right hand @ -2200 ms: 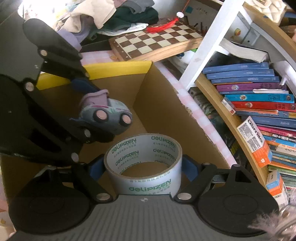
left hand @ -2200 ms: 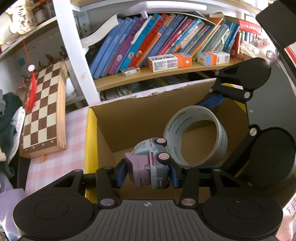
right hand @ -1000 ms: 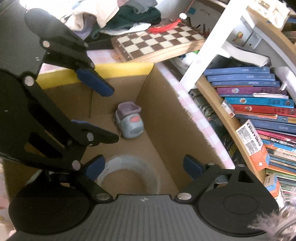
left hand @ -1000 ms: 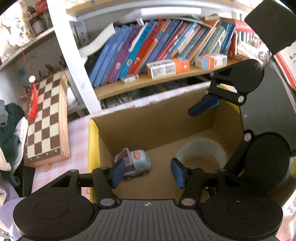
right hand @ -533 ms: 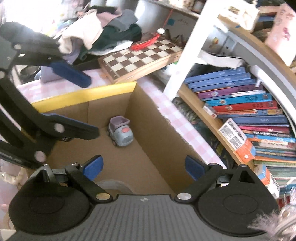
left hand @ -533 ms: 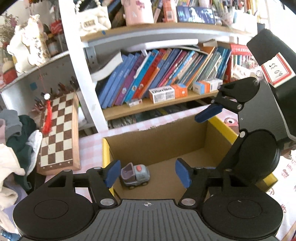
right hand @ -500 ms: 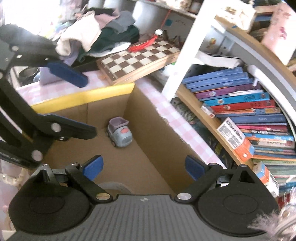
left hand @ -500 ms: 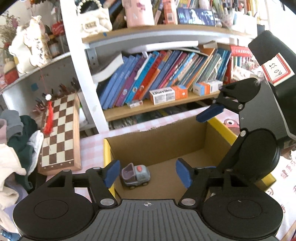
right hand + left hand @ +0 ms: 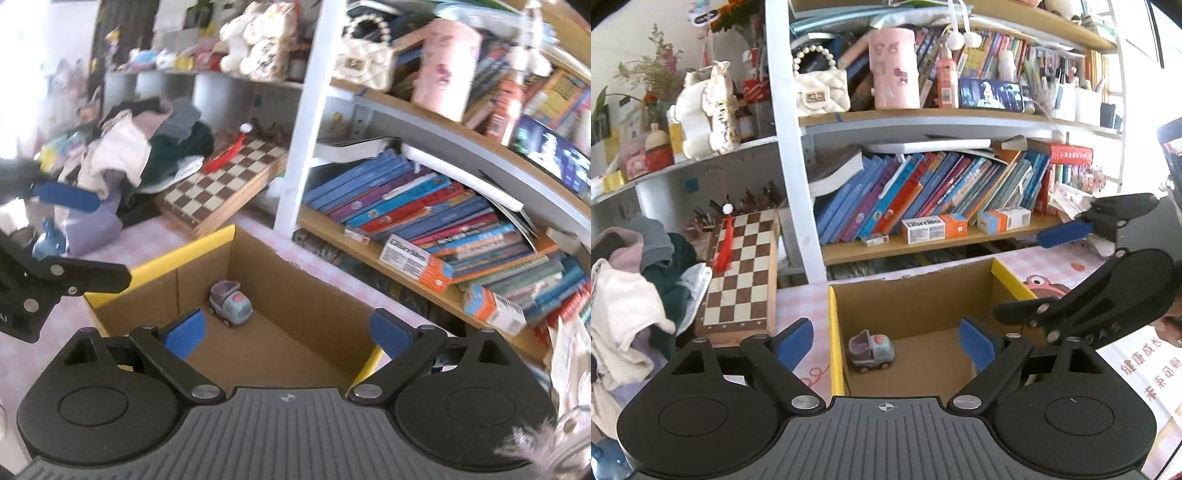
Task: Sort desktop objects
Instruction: 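Withdraw both open tools from the box back toward the table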
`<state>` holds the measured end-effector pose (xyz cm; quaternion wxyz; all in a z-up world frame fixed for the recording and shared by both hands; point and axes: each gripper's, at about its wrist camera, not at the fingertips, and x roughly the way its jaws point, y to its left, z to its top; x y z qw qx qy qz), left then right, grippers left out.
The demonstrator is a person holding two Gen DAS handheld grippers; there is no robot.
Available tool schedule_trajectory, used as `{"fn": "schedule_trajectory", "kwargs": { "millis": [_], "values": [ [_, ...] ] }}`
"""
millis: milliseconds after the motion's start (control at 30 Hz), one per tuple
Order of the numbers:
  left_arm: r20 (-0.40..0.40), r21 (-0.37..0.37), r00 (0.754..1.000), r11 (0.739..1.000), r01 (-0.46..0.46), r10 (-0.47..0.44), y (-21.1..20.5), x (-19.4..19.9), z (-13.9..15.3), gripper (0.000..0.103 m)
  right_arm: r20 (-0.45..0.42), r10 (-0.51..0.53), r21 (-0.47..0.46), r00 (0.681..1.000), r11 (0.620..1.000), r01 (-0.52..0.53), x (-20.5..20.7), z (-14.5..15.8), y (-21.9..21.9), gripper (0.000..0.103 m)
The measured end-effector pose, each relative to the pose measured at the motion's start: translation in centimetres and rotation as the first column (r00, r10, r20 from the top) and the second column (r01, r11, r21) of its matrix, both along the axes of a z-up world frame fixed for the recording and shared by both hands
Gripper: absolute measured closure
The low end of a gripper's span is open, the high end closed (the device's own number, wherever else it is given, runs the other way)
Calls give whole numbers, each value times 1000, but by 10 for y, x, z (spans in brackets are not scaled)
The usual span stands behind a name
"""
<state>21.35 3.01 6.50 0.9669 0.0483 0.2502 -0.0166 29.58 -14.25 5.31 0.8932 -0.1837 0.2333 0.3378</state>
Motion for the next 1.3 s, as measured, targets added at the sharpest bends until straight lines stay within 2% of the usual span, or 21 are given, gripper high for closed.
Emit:
{"fn": "schedule_trajectory", "kwargs": {
  "millis": [333, 467, 700, 1033, 1300],
  "values": [
    [30, -21, 999, 1000, -12, 13, 17, -43, 2, 12, 20, -142, 105, 990, 985, 139, -51, 11, -10, 5],
    [46, -20, 999, 1000, -24, 25, 24, -61, 2, 8, 16, -209, 145, 978, 968, 205, -73, 6, -14, 4],
    [40, -37, 998, 998, -52, 54, 37, -91, -5, 8, 2, -323, 210, 946, 926, 315, -112, -3, -22, 4],
    [3, -85, 993, 989, -121, 121, 52, -126, -23, 7, -26, -423, 215, 906, 882, 419, -160, -25, -30, 2],
    [-51, -79, 990, 987, -136, 133, 51, -144, -45, 7, -58, -453, 163, 889, 875, 456, -189, -51, -29, 0]
  ]
}}
